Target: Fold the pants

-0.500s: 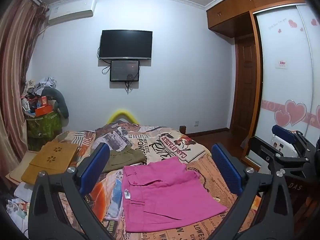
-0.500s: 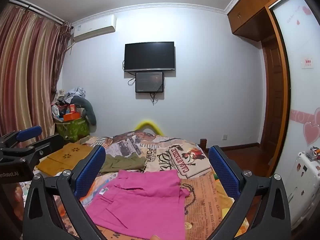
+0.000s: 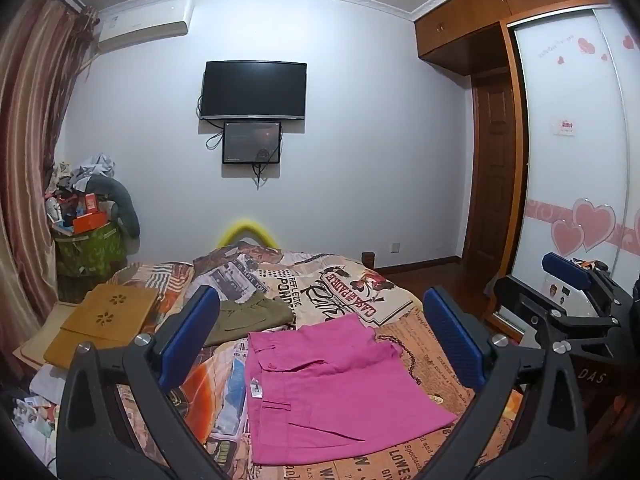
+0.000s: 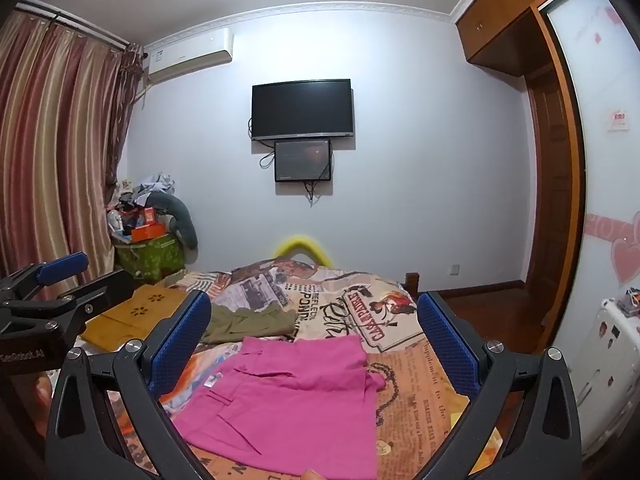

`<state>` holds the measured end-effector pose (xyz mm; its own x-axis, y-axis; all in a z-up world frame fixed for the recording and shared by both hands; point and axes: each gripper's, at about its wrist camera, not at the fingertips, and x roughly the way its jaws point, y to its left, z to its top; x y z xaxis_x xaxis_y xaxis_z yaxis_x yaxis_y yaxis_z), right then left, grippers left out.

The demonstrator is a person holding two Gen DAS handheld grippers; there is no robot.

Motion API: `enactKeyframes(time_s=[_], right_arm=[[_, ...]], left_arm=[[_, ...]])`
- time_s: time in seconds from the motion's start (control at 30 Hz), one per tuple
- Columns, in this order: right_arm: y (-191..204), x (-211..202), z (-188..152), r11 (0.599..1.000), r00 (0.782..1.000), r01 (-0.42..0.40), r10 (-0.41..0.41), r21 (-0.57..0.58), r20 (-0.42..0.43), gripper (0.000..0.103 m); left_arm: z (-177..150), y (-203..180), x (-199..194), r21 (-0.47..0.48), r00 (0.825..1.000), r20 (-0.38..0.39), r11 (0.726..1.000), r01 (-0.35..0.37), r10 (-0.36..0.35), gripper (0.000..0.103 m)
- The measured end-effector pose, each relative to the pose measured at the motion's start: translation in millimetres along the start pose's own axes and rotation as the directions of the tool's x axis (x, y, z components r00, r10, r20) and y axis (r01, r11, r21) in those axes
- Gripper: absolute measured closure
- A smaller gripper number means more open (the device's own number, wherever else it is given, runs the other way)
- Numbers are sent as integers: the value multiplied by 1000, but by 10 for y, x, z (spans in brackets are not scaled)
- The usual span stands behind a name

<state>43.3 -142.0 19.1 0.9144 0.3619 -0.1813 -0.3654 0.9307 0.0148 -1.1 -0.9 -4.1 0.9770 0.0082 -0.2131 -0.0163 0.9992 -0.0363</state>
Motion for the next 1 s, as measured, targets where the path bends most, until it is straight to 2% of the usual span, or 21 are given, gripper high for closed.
enactKeyframes(time_s=[1.0], right_arm=[[-37,29,-10,1000,1000,-4,5,25,-31,1]], left_arm=[[-23,29,-12,-12,1000,6,1000,-22,22,0]])
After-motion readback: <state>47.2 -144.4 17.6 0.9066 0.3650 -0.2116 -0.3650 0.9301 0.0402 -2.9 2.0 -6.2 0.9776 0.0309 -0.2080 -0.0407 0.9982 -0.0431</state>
